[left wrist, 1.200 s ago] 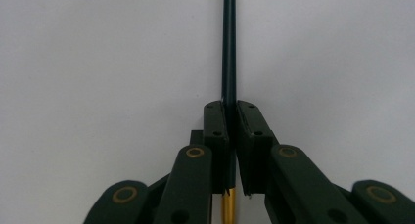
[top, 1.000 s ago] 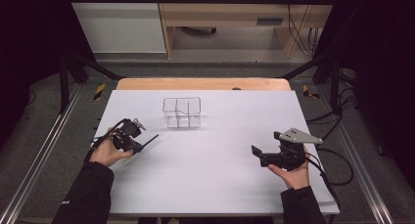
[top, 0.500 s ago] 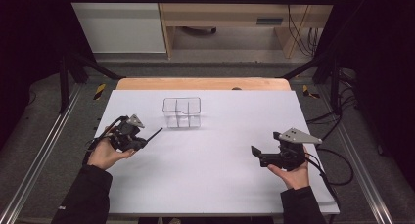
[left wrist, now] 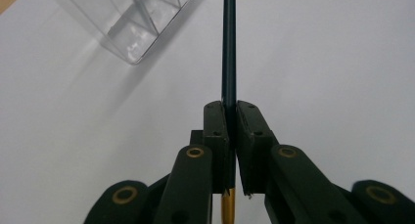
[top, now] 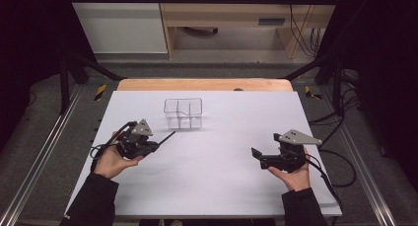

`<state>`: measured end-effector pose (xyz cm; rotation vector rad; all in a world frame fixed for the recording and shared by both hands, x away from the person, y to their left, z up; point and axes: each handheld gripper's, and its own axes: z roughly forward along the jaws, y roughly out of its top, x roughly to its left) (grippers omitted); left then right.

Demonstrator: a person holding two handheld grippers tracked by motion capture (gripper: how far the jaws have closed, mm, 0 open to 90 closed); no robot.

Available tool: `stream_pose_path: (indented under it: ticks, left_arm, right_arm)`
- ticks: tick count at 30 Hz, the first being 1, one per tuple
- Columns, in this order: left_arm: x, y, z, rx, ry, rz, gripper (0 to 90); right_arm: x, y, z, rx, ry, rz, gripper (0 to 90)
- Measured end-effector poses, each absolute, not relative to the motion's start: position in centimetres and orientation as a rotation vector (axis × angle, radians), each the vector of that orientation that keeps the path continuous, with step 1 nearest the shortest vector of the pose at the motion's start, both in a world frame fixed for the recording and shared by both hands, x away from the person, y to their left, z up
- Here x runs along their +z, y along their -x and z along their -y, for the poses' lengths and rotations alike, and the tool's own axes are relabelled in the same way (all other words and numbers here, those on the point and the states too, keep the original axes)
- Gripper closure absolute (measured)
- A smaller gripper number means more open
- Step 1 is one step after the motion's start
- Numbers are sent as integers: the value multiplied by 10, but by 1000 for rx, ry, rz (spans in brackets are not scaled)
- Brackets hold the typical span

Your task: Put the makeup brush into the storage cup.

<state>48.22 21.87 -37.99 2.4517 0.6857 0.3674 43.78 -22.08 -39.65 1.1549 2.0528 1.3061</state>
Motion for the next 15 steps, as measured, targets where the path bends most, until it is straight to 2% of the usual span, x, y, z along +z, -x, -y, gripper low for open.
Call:
stream_pose_path:
  ticks: [15]
  left_arm:
    - [-382,-467,-184,317,-2456,-537,828]
  right_arm:
    - [-398,-438,217,1297,-1129,-2076,59]
